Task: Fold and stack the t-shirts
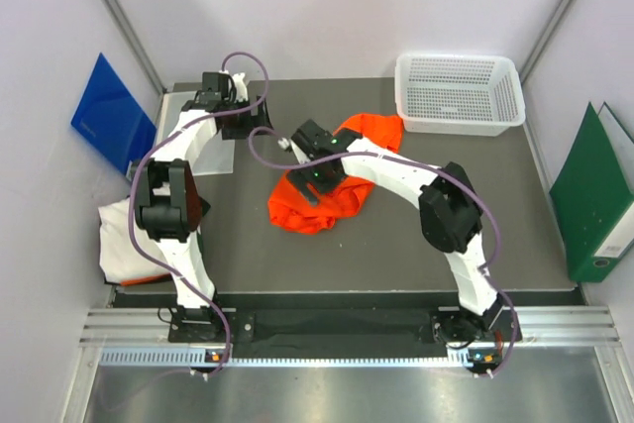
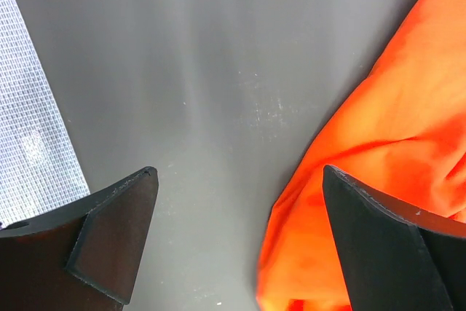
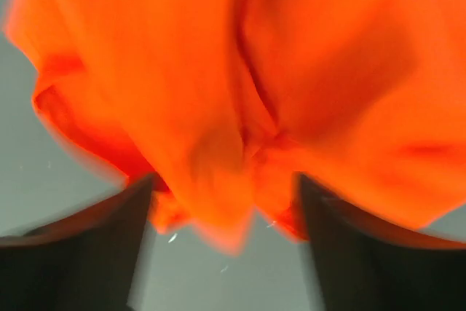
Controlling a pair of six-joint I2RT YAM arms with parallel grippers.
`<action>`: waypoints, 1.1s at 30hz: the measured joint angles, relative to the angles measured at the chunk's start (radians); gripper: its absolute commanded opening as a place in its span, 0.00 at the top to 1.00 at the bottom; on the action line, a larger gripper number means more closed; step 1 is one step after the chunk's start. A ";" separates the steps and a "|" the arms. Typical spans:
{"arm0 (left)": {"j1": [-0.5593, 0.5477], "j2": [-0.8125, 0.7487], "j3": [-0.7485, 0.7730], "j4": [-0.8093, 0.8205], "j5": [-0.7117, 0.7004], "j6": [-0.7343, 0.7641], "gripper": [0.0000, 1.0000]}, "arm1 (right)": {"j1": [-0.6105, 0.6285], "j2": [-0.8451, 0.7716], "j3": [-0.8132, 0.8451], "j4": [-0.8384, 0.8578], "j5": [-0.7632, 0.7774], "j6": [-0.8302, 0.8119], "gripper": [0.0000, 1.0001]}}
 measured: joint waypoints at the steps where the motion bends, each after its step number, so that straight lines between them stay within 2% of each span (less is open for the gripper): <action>1: 0.000 0.000 0.000 0.000 0.000 0.002 0.01 | 0.002 0.001 -0.036 -0.010 -0.008 0.008 0.00; 5: 0.000 0.000 0.000 0.000 -0.004 0.003 0.01 | -0.037 -0.039 -0.084 0.020 -0.014 0.035 0.00; 10: 0.000 0.000 0.000 0.000 -0.007 0.006 0.01 | -0.230 -0.078 -0.012 0.113 0.003 0.056 0.01; 12: 0.000 0.000 -0.001 0.000 -0.007 0.006 0.01 | -0.296 -0.063 0.043 0.127 0.016 0.056 0.07; 13: 0.000 0.000 -0.001 0.000 -0.007 0.006 0.01 | -0.333 -0.047 0.084 0.135 0.023 0.056 0.18; 14: 0.000 0.000 -0.001 0.000 -0.007 0.005 0.01 | -0.362 -0.021 0.134 0.140 0.032 0.056 0.39; 15: 0.000 0.000 -0.002 0.000 -0.007 0.006 0.01 | -0.387 0.017 0.203 0.143 0.040 0.061 0.85; 16: 0.000 0.000 -0.003 0.000 -0.007 0.006 0.01 | -0.402 0.047 0.248 0.154 0.040 0.057 1.00; 21: 0.000 0.000 -0.016 0.000 -0.007 0.005 0.01 | -0.436 0.246 0.473 0.180 0.040 0.106 1.00; 26: 0.000 0.000 -0.017 0.000 -0.007 0.006 0.01 | -0.442 0.341 0.486 0.174 0.048 0.134 1.00; 33: 0.000 0.000 -0.017 0.000 -0.007 0.009 0.01 | -0.481 0.361 0.470 0.171 0.092 0.185 1.00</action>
